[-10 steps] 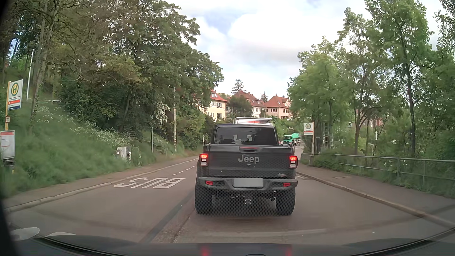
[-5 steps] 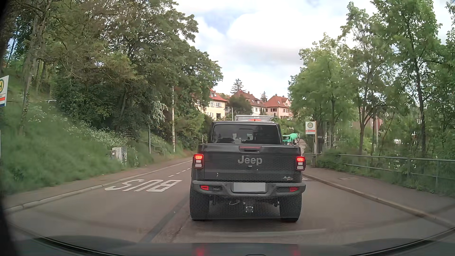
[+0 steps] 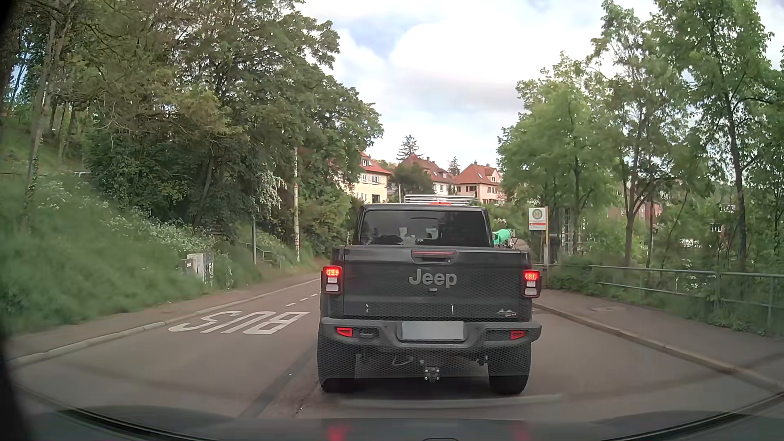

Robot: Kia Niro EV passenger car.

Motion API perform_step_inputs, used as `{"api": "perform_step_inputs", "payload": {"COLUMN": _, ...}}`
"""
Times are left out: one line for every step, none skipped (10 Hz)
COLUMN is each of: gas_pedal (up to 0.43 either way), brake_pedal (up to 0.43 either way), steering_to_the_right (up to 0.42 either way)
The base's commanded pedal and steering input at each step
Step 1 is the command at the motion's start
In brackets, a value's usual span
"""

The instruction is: Follow the waypoints while adhering to traffic rules and regulations

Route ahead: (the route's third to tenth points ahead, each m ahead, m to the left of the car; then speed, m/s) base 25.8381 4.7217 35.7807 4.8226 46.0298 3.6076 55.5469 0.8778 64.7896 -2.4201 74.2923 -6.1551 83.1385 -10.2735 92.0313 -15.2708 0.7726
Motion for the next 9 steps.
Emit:
{"api": "perform_step_inputs", "payload": {"gas_pedal": 0.000, "brake_pedal": 0.250, "steering_to_the_right": 0.004}}
{"api": "perform_step_inputs", "payload": {"gas_pedal": 0.000, "brake_pedal": 0.256, "steering_to_the_right": 0.004}}
{"api": "perform_step_inputs", "payload": {"gas_pedal": 0.000, "brake_pedal": 0.256, "steering_to_the_right": 0.004}}
{"api": "perform_step_inputs", "payload": {"gas_pedal": 0.000, "brake_pedal": 0.262, "steering_to_the_right": 0.004}}
{"api": "perform_step_inputs", "payload": {"gas_pedal": 0.000, "brake_pedal": 0.268, "steering_to_the_right": 0.004}}
{"api": "perform_step_inputs", "payload": {"gas_pedal": 0.000, "brake_pedal": 0.268, "steering_to_the_right": 0.004}}
{"api": "perform_step_inputs", "payload": {"gas_pedal": 0.000, "brake_pedal": 0.268, "steering_to_the_right": 0.004}}
{"api": "perform_step_inputs", "payload": {"gas_pedal": 0.000, "brake_pedal": 0.268, "steering_to_the_right": 0.004}}
{"api": "perform_step_inputs", "payload": {"gas_pedal": 0.000, "brake_pedal": 0.274, "steering_to_the_right": 0.004}}
